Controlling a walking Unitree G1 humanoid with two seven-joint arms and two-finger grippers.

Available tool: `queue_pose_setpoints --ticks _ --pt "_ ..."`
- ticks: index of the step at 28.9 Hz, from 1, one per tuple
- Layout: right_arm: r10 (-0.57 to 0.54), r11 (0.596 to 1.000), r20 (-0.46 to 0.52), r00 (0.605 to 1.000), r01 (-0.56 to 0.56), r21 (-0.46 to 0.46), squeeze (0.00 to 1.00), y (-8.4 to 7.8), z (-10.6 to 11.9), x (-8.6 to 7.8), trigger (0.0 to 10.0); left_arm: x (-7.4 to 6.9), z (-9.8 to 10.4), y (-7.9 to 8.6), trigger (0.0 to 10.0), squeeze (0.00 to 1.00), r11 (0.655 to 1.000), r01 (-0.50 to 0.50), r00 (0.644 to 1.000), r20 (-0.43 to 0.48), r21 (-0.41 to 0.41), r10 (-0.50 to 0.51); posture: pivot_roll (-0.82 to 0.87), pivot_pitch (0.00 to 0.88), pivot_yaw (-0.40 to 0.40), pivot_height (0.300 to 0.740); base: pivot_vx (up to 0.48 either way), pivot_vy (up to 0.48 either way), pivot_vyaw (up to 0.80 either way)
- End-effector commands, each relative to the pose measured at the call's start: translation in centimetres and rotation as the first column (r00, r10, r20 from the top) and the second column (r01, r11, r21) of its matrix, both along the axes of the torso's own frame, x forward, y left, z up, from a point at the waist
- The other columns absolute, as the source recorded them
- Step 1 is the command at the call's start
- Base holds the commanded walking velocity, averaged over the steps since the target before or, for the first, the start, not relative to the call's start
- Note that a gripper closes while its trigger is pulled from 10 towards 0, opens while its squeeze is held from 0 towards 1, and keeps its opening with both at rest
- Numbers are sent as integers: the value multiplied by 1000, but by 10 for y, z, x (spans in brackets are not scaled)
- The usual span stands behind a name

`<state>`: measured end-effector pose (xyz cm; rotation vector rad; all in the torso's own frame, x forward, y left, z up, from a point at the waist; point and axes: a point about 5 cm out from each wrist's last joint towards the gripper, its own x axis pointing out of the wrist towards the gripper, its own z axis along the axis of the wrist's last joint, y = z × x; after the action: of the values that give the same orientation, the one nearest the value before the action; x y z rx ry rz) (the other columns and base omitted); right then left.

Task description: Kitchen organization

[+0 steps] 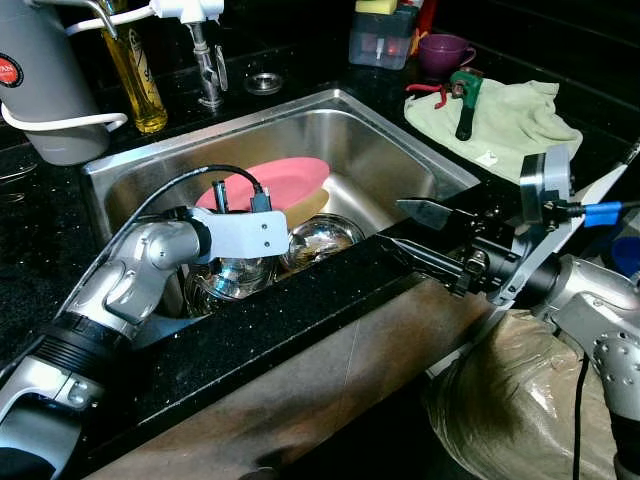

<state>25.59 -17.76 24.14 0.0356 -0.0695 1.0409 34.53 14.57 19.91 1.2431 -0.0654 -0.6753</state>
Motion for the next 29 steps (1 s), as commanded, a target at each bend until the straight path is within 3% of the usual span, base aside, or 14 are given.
queue_pose_setpoints --ticks 1,9,10,11,13,15,16,18,21,27,29 --pt "49 999 -18 999 -49 -21 0 6 -3 -6 10000 2 2 -3 10000 1000 1000 15 1000 21 -13 -15 -21 64 25 732 0 0 0" --pt "36 999 -15 999 -36 -12 0 5 -3 -4 10000 4 7 -1 10000 1000 999 -12 998 53 -42 14 -20 65 23 732 0 0 0" --pt "24 1000 -10 1000 -24 -4 0 5 -3 -3 10000 4 11 -1 10000 0 996 -23 998 57 -92 29 -19 66 24 732 0 0 0" --pt "13 1000 -6 1000 -13 5 0 4 -2 -1 10000 3 15 -1 10000 0 990 -29 998 60 -135 37 -18 65 23 732 0 0 0" --pt "13 1000 -6 1000 -13 5 0 4 -2 -1 10000 3 15 -1 10000 0 990 -29 998 60 -135 37 -18 65 23 732 0 0 0" --pt "-29 998 3 1000 29 54 0 5 0 6 10000 2 34 -2 10000 0 946 -53 993 79 -320 83 -15 63 21 732 0 0 0" --pt "-29 998 3 1000 29 54 0 5 0 6 10000 2 34 -2 10000 0 946 -53 993 79 -320 83 -15 63 21 732 0 0 0" --pt "-57 994 6 998 56 96 0 6 1 10 10000 -1 47 -2 10000 0 896 -61 989 92 -441 113 -15 63 21 732 0 0 0" --pt "-102 978 11 995 98 186 0 11 5 17 10000 -6 64 -4 10000 0 834 -62 981 120 -548 151 -15 63 21 732 0 0 0" --pt "-165 948 5 986 157 276 0 18 9 29 10000 -11 71 -7 10000 0 783 -63 976 125 -619 178 -9 51 26 732 0 0 0" --pt "-224 924 -6 975 214 316 0 20 9 36 10000 -15 70 -10 10000 0 750 -70 978 105 -658 183 -7 45 28 732 -249 0 0"
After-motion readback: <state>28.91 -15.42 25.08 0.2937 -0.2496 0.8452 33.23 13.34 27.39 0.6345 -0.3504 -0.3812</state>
